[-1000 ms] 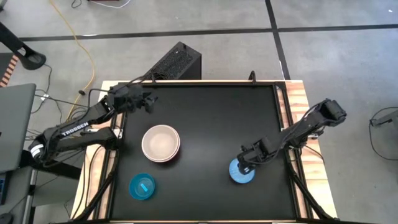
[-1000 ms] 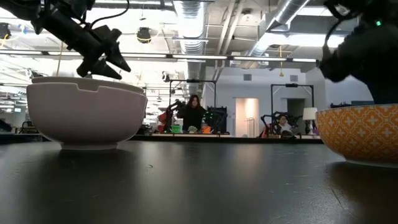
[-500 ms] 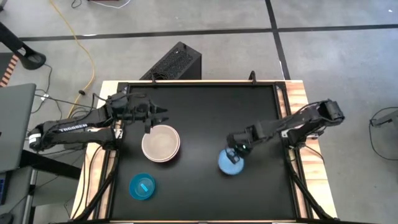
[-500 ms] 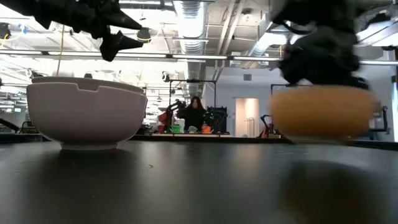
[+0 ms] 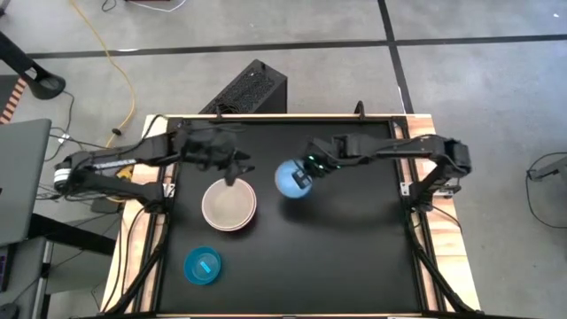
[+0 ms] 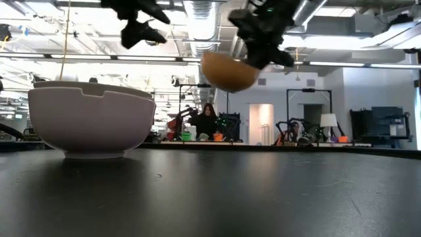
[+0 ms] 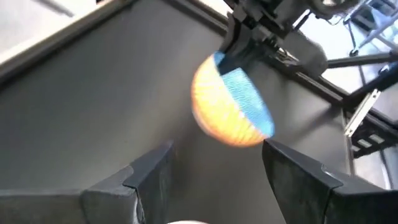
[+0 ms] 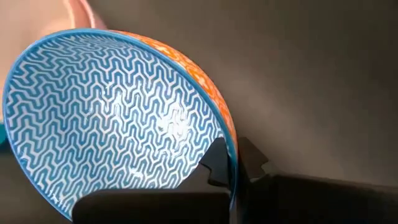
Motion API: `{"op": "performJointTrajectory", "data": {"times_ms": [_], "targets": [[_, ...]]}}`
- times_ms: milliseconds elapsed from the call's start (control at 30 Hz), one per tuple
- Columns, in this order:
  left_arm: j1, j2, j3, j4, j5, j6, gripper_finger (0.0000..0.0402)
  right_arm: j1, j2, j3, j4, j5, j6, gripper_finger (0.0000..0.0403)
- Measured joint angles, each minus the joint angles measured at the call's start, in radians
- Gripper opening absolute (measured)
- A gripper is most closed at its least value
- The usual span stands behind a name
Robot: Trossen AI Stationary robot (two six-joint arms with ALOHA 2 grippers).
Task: Nest bowls inside each other
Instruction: Stack the blue patterned bowl on top of the light brown bowl
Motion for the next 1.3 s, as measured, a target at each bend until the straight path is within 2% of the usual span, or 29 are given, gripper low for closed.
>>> {"op": "performJointTrajectory", "data": {"times_ms": [133,267,400,533,733,867,1000,1133,1300], "targets": [[0.011,0.128,0.119,-0.069,0.004,-0.065,0.0229,-0.023,0.107,0.123,-0.032,0.029,-0.084,0.0],[0.014,0.229,0.179,-0.134,0.011,-0.081,0.0229,-0.038,0.194,0.218,-0.058,0.039,-0.099,0.0],[0.013,0.303,0.186,-0.161,-0.003,-0.081,0.0229,-0.043,0.242,0.274,-0.061,0.036,-0.098,0.0],[0.014,0.358,0.187,-0.201,-0.081,-0.081,0.0229,-0.045,0.257,0.3,-0.059,0.01,-0.09,0.0],[0.013,0.387,0.187,-0.194,-0.077,-0.067,0.0224,-0.044,0.257,0.302,-0.095,0.01,-0.084,0.0],[0.008,0.387,0.187,-0.184,-0.073,-0.035,0.0186,-0.042,0.257,0.302,-0.082,0.01,-0.14,0.0001],[0.008,0.388,0.187,-0.196,-0.06,-0.038,0.0107,-0.039,0.253,0.302,-0.075,-0.008,-0.17,0.0002],[0.012,0.39,0.185,-0.206,-0.093,-0.041,0.0027,-0.034,0.253,0.302,-0.061,-0.034,-0.21,0.0003],[0.011,0.39,0.185,-0.209,-0.078,-0.027,0.0025,-0.033,0.253,0.302,-0.068,-0.045,-0.217,0.0014]]}}
